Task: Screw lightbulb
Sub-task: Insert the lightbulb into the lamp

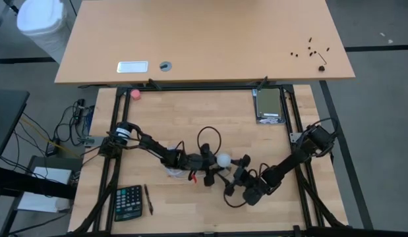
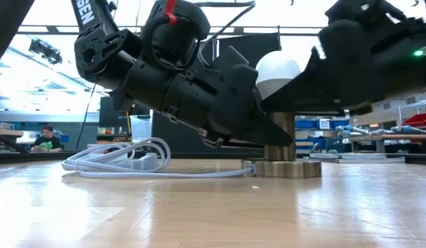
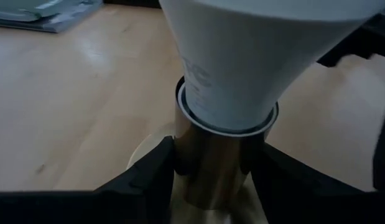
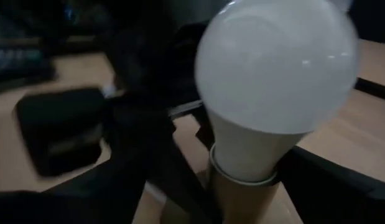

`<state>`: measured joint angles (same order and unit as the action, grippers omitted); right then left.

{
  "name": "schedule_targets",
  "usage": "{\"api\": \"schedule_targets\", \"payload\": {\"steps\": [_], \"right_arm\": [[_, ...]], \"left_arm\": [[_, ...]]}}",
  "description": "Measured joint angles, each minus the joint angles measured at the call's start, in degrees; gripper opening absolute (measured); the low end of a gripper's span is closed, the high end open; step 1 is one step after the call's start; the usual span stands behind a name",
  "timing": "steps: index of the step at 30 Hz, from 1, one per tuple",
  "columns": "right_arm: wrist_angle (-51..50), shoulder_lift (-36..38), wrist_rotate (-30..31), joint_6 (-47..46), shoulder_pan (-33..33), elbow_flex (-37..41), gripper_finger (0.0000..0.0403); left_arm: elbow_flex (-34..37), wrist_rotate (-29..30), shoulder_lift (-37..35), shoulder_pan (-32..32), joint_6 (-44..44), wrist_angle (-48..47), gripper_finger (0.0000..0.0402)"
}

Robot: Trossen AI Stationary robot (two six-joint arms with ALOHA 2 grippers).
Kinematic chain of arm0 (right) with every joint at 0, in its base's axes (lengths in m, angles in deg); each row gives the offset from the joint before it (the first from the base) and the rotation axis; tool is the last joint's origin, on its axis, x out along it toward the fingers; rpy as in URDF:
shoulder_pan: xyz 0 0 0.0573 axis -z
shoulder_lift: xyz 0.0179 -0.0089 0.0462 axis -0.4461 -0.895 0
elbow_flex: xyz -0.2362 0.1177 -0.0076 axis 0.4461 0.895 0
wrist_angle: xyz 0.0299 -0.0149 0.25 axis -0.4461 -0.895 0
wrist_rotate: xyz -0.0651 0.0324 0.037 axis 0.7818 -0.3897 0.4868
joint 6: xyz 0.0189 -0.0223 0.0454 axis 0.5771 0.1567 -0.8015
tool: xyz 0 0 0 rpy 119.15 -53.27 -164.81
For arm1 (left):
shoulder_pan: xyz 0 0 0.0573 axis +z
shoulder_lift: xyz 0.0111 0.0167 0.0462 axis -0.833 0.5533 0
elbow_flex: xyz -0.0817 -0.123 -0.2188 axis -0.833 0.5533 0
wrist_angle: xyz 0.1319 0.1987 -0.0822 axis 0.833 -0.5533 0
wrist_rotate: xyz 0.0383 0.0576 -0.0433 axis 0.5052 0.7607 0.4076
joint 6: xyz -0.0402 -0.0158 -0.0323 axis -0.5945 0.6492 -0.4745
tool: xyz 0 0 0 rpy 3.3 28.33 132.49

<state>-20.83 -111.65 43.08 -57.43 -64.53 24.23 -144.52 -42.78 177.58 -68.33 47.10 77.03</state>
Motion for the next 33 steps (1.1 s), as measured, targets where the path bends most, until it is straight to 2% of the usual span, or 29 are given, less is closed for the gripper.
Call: {"api": "schedule_targets", "payload": {"steps": [4, 7, 12, 14, 21, 27, 33], "right_arm": [[-6.9, 4.4, -4.1, -0.2, -0.4, 1.6, 0.037], [-9.6, 8.5, -6.3, -1.6, -0.5, 5.9, 0.0364], [-4.1, 14.5, -11.4, -0.5, -0.4, 14.6, 0.0355], [2.1, 15.7, -15.7, 2.8, -0.3, 18.6, 0.0355], [34.8, 15.4, -34.0, 14.1, 3.7, 29.8, 0.0352], [37.8, 15.4, -51.8, 20.7, 10.9, 28.0, 0.0344], [36.8, 15.3, -64.5, 26.1, 17.0, 24.6, 0.0336]], "left_arm": [[-0.1, -3.9, 0.0, 0.1, 0.1, -0.6, 0.0198], [-0.1, -6.8, -0.1, 0.2, 1.3, -1.2, 0.0198], [-0.1, -13.5, -0.1, 0.4, 2.9, -1.0, 0.0198], [-0.1, -16.0, -0.1, 0.6, 3.2, -1.0, 0.0198], [0.0, -26.4, -0.1, 2.0, 3.4, -1.4, 0.0198], [0.2, -39.4, 0.0, 3.1, 3.4, -0.1, 0.0198], [0.2, -41.6, 0.1, 3.3, 3.0, 0.8, 0.0198]]}}
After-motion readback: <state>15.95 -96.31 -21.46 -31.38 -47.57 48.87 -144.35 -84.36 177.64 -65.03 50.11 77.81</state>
